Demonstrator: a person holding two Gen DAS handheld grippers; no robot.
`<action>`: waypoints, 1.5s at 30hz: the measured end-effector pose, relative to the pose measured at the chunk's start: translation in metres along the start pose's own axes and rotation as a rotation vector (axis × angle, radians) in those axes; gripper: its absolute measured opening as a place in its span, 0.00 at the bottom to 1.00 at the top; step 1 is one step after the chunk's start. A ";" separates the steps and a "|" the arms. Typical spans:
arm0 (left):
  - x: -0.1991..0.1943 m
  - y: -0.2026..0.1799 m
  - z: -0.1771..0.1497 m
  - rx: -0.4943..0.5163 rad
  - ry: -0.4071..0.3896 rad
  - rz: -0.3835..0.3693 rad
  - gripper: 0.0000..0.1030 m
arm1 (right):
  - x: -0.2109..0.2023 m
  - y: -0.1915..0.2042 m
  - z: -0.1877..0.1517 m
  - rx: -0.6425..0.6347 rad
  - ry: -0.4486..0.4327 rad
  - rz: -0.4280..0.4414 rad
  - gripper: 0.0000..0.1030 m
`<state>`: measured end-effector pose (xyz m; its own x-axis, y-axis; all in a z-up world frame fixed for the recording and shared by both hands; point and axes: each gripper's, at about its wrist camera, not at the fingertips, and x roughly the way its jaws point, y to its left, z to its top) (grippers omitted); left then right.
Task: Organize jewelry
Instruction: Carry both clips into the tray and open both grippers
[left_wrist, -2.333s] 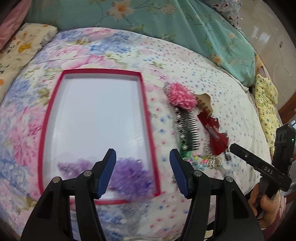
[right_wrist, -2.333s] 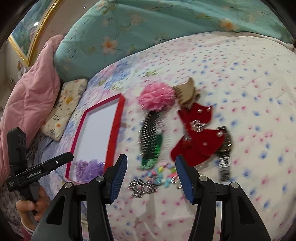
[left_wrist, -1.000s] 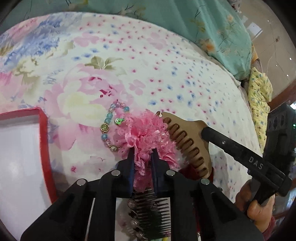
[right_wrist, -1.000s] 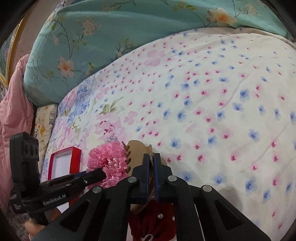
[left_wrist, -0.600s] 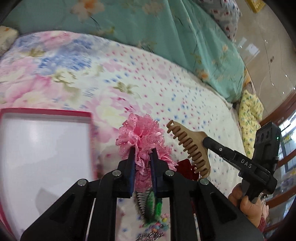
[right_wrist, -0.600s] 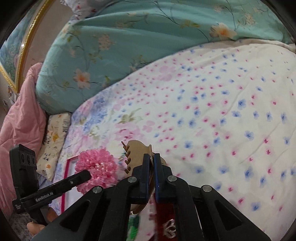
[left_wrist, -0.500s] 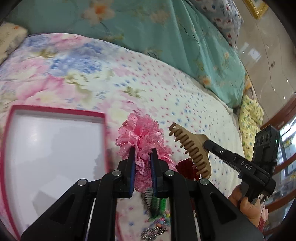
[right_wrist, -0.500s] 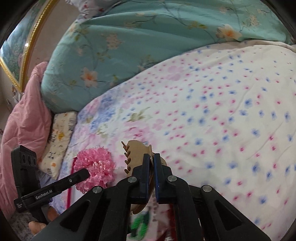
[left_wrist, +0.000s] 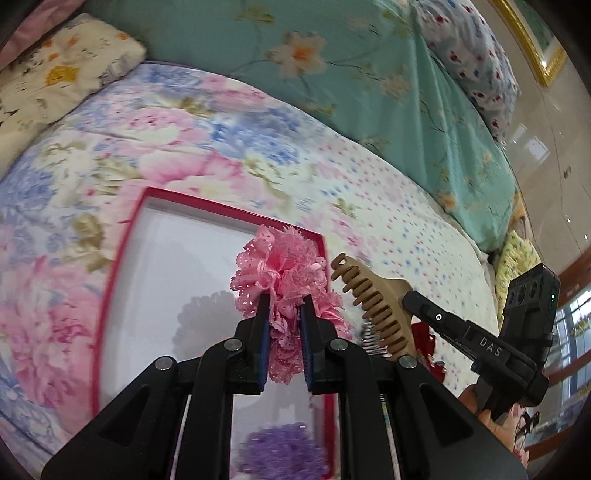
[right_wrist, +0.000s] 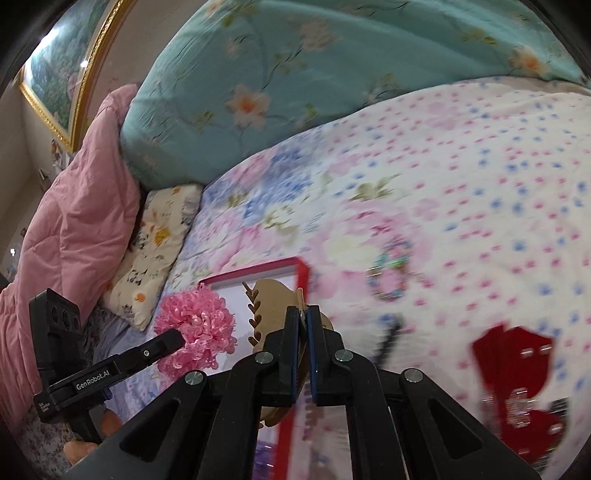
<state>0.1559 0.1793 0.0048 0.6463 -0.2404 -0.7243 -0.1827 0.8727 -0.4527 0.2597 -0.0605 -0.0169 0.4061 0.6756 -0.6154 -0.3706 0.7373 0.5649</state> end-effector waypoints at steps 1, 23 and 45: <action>-0.001 0.007 0.001 -0.009 -0.004 0.006 0.12 | 0.007 0.007 -0.002 -0.008 0.004 0.004 0.04; 0.056 0.082 0.022 -0.120 0.037 0.067 0.12 | 0.107 0.041 -0.004 -0.093 0.038 -0.074 0.04; 0.062 0.085 0.024 -0.105 0.063 0.126 0.36 | 0.124 0.046 -0.002 -0.173 0.101 -0.074 0.23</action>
<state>0.1977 0.2489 -0.0661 0.5666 -0.1610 -0.8081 -0.3374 0.8494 -0.4058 0.2913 0.0574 -0.0680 0.3548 0.6094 -0.7090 -0.4838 0.7686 0.4185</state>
